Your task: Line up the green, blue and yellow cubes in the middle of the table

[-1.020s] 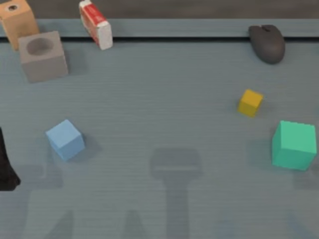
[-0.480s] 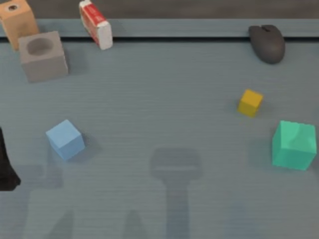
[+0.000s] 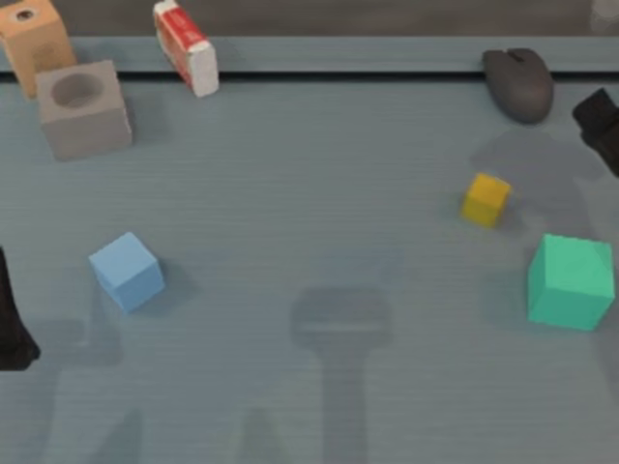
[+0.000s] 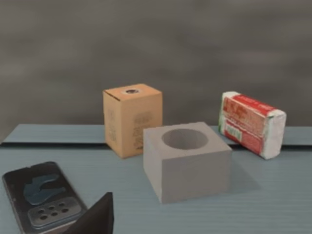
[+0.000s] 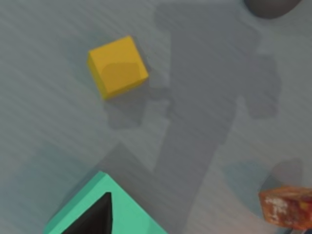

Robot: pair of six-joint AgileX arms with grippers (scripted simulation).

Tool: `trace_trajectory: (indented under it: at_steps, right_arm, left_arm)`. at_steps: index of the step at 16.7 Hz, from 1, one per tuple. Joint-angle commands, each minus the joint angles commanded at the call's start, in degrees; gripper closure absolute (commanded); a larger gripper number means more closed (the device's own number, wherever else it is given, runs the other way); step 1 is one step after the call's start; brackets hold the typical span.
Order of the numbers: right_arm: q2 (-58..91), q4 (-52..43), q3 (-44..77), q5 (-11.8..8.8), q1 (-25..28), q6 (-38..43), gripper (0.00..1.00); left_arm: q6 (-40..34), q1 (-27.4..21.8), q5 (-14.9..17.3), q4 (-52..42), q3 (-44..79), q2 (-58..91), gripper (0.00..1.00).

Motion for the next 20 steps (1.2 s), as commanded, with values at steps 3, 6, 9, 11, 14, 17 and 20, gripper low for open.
trace_trajectory:
  at_steps: [3, 6, 9, 11, 14, 17, 20]
  right_arm:
    - [17.46, -10.21, 15.4, 0.18, 2.03, -5.1, 0.0]
    - [32.05, -18.71, 29.19, 0.24, 3.8, -9.45, 0.0]
    - [43.59, -24.94, 40.62, 0.18, 5.15, -12.78, 0.0]
    - [48.82, -27.74, 45.97, 0.14, 5.76, -14.34, 0.0]
    - [52.22, -29.68, 49.64, 0.11, 6.18, -15.45, 0.0]
    - [52.28, -29.72, 49.71, 0.11, 6.19, -15.47, 0.0]
    - [52.24, -29.42, 49.39, 0.11, 5.9, -15.44, 0.0]
  left_arm:
    - [0.0, 0.0, 0.0, 0.0, 0.0, 0.0, 0.0]
    - [0.0, 0.0, 0.0, 0.0, 0.0, 0.0, 0.0]
    - [0.0, 0.0, 0.0, 0.0, 0.0, 0.0, 0.0]
    - [0.0, 0.0, 0.0, 0.0, 0.0, 0.0, 0.0]
    - [0.0, 0.0, 0.0, 0.0, 0.0, 0.0, 0.0]
    - [0.0, 0.0, 0.0, 0.0, 0.0, 0.0, 0.0]
    - [0.0, 0.0, 0.0, 0.0, 0.0, 0.0, 0.0]
